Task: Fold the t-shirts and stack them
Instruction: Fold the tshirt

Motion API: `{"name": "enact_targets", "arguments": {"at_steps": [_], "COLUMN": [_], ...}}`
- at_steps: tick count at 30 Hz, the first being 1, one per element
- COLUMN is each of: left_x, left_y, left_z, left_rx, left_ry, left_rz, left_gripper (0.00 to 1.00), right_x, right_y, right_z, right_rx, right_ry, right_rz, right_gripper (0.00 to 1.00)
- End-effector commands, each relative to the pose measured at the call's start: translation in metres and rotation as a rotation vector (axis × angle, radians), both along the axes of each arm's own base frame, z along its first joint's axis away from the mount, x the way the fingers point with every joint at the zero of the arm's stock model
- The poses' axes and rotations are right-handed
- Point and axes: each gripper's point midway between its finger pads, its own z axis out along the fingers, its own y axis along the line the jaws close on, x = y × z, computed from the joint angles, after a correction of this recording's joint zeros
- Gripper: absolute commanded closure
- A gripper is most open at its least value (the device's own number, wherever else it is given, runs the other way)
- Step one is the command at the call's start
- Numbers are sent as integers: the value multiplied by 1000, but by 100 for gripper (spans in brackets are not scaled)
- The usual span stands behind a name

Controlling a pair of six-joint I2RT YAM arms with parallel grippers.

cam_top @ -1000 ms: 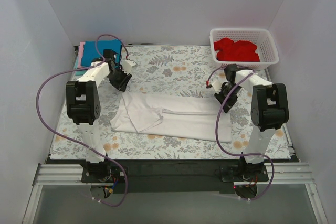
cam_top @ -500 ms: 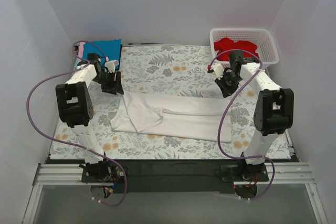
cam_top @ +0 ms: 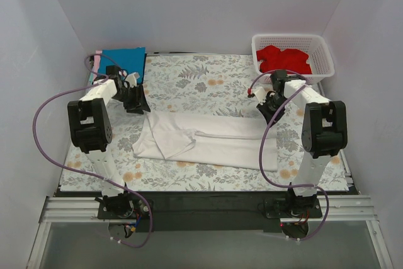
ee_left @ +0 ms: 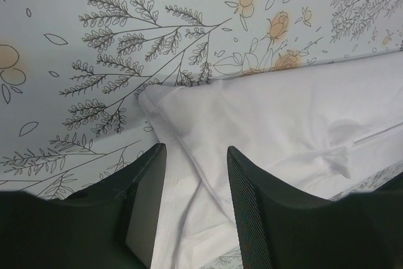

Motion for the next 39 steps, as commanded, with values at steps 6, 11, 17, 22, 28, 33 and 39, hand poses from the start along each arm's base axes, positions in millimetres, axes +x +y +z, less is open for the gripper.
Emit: {"name": "enact_targets", "arguments": {"at_steps": [6,11,17,22,28,33,39], "left_x": [-3,-6,0,3,5,7,9], "left_y": [-7,-8,-9,-12,-13,-14,-9], "left_z": [9,3,3,6,10,10,2], "left_rx": [-41,-48,-59,-79,-92,-97,-71], "left_ry": [-23,-4,-6,-10,-13,-15,4], "left_rz": [26,23,28,36,50,58,84], "left_gripper": [58,58,59,66,73,80,72], "right_x": [-12,-22,-41,-58,-83,-105,-109], "right_y": [-9,-9,-3,3,14,16,4], "right_z": [20,20,23,27,24,0,-18], "right_rx": [-25,-17,21,49,72,59,1], "right_ry": [-64,-56,-31,-25,10,69,60], "right_rz": [-5,-10,-18,-20,-2,23,29], "right_gripper": [88,88,87,87,87,88,89]}}
